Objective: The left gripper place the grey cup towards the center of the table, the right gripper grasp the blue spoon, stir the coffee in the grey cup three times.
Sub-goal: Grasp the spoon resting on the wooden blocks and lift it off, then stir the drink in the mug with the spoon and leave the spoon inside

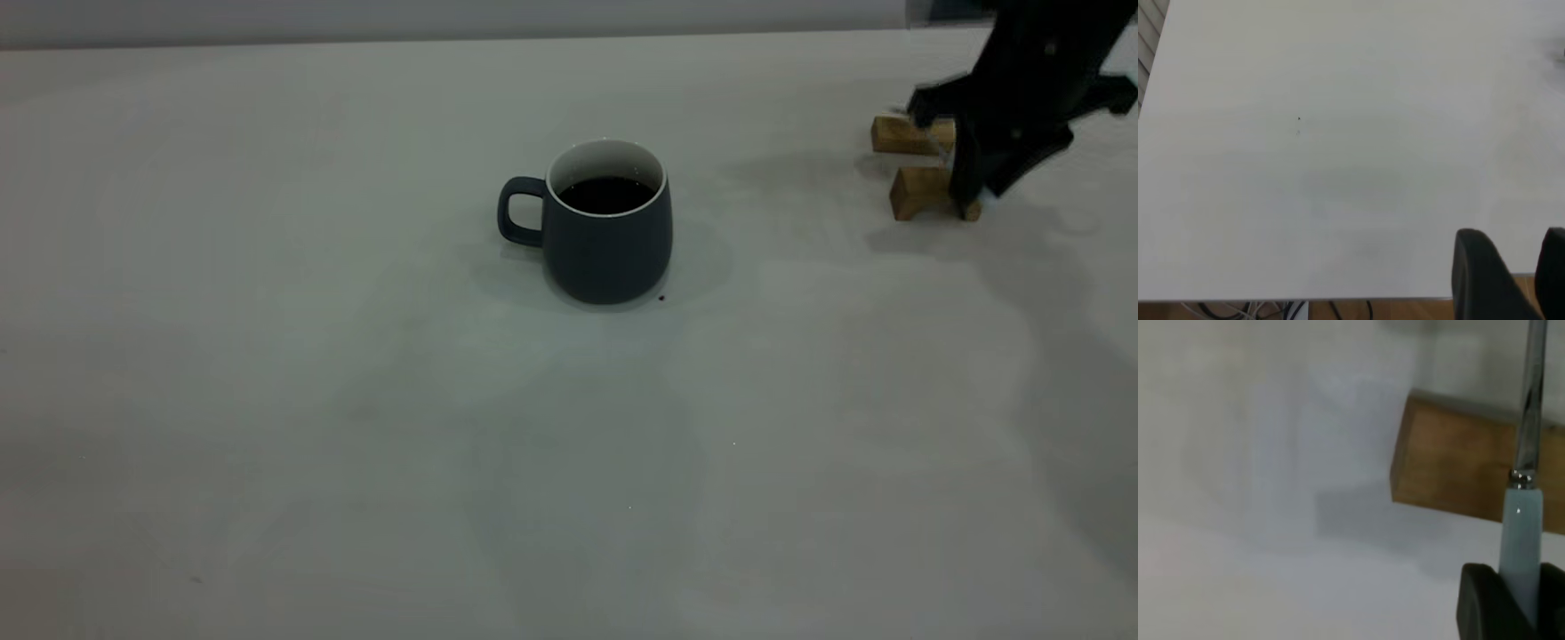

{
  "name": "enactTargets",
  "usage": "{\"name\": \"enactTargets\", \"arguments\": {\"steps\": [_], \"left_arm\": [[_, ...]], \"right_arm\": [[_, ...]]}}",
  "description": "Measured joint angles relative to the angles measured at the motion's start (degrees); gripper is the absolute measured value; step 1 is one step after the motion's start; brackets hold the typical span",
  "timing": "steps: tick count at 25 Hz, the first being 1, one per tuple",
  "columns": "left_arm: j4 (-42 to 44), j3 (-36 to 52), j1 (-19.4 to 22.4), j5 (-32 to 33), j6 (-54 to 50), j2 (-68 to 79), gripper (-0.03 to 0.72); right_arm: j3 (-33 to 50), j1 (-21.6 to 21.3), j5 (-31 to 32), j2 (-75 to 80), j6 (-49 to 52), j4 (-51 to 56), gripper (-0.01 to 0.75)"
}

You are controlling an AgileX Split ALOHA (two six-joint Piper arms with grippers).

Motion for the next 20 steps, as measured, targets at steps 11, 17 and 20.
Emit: {"name": "enactTargets", "arguments": {"steps": [11, 17, 20], "left_arm": [[-0.02, 0.00, 0.00, 0.00, 0.00, 0.00, 0.276], [-0.09, 0.00, 0.00, 0.00, 0.00, 0.00, 0.276], [-0.14, 0.00, 0.00, 0.00, 0.00, 0.00, 0.276]], "right_arm": [[-10.19, 6.01, 26.26, -8.96, 0.38, 37.48, 0.135], [-10.19, 12.06, 27.61, -8.96, 7.97, 45.41, 0.135], [-10.20, 14.17, 27.61, -8.96, 20.57, 45.84, 0.135]]}}
